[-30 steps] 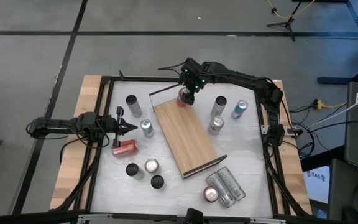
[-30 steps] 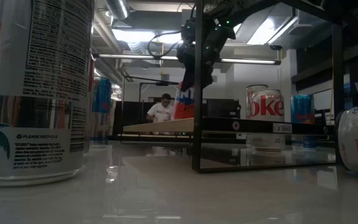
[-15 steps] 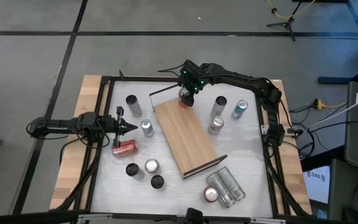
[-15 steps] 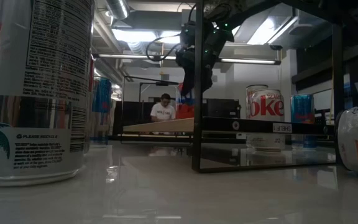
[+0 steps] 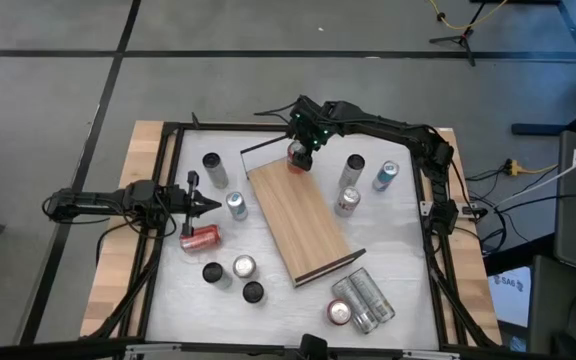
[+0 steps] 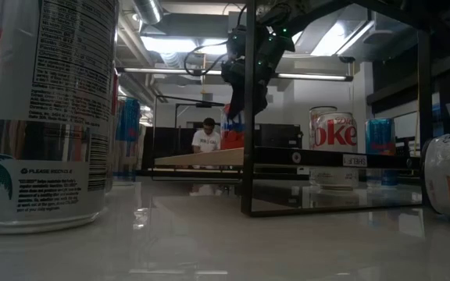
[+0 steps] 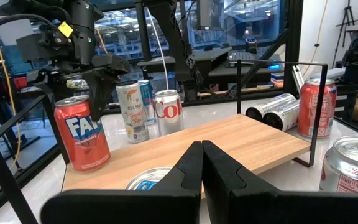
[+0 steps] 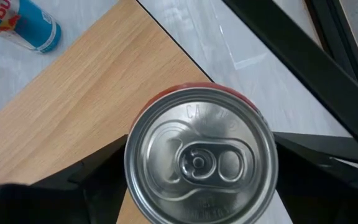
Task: Place canned beverage on shelf
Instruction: Put the top right orange soda can on the shelf
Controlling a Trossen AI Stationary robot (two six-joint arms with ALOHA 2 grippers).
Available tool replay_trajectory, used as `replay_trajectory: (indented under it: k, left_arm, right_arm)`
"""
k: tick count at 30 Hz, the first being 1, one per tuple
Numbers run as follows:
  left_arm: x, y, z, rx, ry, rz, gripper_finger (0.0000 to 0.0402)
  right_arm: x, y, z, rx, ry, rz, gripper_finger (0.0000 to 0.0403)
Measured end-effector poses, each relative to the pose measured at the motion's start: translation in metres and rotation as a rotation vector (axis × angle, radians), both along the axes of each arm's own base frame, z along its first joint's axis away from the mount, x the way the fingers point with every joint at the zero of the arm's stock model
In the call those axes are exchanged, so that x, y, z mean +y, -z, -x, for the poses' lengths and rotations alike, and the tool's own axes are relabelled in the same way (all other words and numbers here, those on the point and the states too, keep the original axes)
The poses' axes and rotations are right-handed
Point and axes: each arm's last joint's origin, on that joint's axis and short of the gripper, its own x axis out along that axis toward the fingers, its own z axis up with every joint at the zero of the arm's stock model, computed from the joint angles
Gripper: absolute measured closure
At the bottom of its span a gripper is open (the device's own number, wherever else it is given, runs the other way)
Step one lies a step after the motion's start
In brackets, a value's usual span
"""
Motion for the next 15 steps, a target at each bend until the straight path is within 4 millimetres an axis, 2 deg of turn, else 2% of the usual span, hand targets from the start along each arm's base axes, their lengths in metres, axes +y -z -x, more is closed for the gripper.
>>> replay_trajectory:
  k: [15]
  left_arm:
    - [0.0000, 0.0001, 0.0000, 0.000, 0.000, 0.000, 0.0401]
  right_arm:
    - [0.0005, 0.0001, 0.0019, 0.021, 0.010, -0.003, 0.0061]
